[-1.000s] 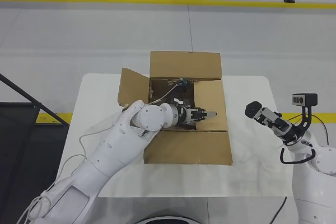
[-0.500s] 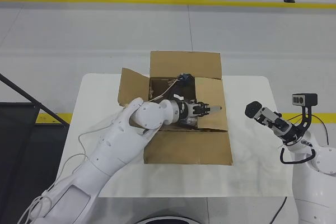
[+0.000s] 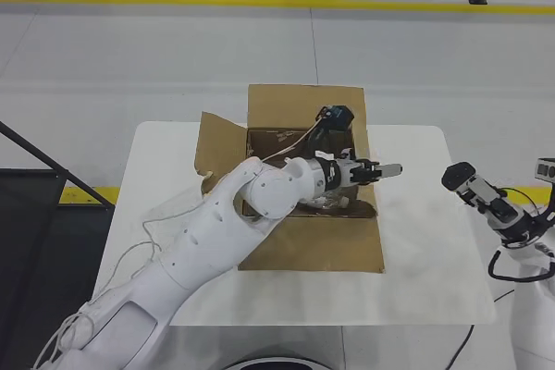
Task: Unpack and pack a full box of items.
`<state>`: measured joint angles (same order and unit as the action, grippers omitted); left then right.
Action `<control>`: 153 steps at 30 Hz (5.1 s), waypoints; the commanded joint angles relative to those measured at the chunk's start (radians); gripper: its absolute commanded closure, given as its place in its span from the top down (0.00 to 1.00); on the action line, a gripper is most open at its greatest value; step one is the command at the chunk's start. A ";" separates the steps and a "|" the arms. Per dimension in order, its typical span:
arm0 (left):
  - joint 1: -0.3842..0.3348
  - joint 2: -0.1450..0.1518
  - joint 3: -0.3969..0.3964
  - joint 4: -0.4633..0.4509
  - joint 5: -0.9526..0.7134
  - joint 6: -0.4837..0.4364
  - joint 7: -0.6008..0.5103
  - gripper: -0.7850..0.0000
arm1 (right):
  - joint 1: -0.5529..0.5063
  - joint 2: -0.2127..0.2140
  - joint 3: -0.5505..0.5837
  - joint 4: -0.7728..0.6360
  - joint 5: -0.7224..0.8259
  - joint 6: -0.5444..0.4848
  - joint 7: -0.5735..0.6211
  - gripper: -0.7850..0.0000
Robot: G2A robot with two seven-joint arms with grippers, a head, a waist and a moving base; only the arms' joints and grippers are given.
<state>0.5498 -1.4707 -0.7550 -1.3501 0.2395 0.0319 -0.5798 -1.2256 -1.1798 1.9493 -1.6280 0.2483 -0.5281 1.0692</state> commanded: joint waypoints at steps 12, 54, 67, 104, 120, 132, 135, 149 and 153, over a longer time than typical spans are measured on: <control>-0.171 -0.146 0.183 0.297 -0.094 -0.058 0.121 1.00 | -0.014 0.007 0.043 0.001 -0.029 0.006 -0.041 1.00; 0.163 -0.083 -0.292 -0.224 0.174 -0.095 0.019 1.00 | 0.072 0.074 -0.048 -0.349 -0.495 0.231 -0.278 1.00; 0.647 0.005 -0.747 -0.742 0.177 -0.140 -0.042 1.00 | 0.412 0.076 -0.565 -0.260 -0.830 0.353 -0.056 1.00; 0.730 0.048 -0.995 -0.744 0.033 -0.115 -0.010 1.00 | 0.871 -0.093 -1.303 0.334 -0.964 0.381 0.170 1.00; 0.730 0.048 -0.995 -0.744 0.033 -0.115 -0.010 1.00 | 0.992 -0.245 -1.490 0.736 -0.950 0.364 0.172 1.00; 0.730 0.048 -0.995 -0.744 0.033 -0.115 -0.010 1.00 | 1.027 -0.337 -1.539 0.925 -0.940 0.342 0.124 1.00; 0.730 0.048 -0.995 -0.744 0.033 -0.115 -0.010 1.00 | 1.031 -0.354 -1.548 0.951 -0.961 0.368 0.106 1.00; 0.730 0.048 -0.995 -0.744 0.033 -0.115 -0.010 1.00 | 1.043 -0.407 -1.548 1.044 -0.980 0.360 0.085 0.39; 0.730 0.048 -0.995 -0.744 0.033 -0.115 -0.010 1.00 | 1.047 -0.410 -1.538 1.055 -0.993 0.375 0.070 0.31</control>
<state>1.2801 -1.4231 -1.7497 -2.0941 0.2723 -0.0834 -0.5896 -0.1794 -1.5895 0.4091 -0.5754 -0.7409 -0.1584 1.1427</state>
